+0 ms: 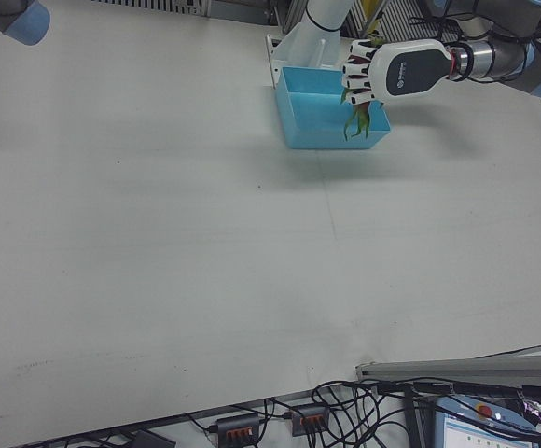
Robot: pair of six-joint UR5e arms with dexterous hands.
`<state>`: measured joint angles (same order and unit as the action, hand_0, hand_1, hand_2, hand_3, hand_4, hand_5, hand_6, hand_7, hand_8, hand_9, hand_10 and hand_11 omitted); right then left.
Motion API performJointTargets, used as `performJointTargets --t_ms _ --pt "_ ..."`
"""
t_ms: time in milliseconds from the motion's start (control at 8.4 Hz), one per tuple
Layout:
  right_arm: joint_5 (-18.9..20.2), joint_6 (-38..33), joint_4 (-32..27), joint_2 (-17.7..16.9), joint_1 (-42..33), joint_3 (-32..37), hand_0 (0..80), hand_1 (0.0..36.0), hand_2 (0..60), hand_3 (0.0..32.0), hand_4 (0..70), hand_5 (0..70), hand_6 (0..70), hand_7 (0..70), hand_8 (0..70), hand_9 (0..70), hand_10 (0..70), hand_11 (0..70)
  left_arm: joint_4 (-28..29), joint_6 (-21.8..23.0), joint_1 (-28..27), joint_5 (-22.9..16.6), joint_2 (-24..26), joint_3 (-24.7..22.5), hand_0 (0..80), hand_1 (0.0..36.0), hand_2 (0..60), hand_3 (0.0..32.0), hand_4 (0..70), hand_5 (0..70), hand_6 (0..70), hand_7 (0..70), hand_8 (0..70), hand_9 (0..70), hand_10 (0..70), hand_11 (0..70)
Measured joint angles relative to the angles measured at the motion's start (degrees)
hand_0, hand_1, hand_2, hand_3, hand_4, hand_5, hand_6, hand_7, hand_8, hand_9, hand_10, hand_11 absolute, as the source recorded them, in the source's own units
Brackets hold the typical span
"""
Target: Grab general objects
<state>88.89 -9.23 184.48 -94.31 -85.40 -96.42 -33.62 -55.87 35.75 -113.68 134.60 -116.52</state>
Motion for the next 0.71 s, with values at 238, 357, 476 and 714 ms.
performJointTargets --t_ms 238,357,476,714 --pt "0.0 0.0 0.0 0.0 0.0 0.0 0.0 0.0 0.0 0.0 0.0 0.0 0.0 0.0 0.0 0.0 0.0 0.0 8.3 1.8 -4.7 0.0 -7.6 -2.1 80.0 36.0 31.7 0.0 60.2 70.0 70.0 70.0 62.5 70.0 66.5 70.0" --pt "0.0 0.0 0.0 0.0 0.0 0.0 0.0 0.0 0.0 0.0 0.0 0.0 0.0 0.0 0.0 0.0 0.0 0.0 15.5 3.6 -7.0 0.6 -13.9 -2.5 80.0 34.5 15.5 0.0 51.5 70.0 37.5 67.5 31.8 47.2 32.3 48.7" --pt "0.0 0.0 0.0 0.0 0.0 0.0 0.0 0.0 0.0 0.0 0.0 0.0 0.0 0.0 0.0 0.0 0.0 0.0 21.2 5.3 -8.3 1.5 -19.3 -2.9 80.0 33.4 8.0 1.0 41.1 70.0 22.1 44.0 16.4 25.2 20.6 33.1" --pt "0.0 0.0 0.0 0.0 0.0 0.0 0.0 0.0 0.0 0.0 0.0 0.0 0.0 0.0 0.0 0.0 0.0 0.0 26.1 7.2 -9.2 2.9 -24.4 -3.8 80.0 34.6 0.1 11.0 22.6 70.0 10.5 21.4 8.1 10.5 12.1 21.3"
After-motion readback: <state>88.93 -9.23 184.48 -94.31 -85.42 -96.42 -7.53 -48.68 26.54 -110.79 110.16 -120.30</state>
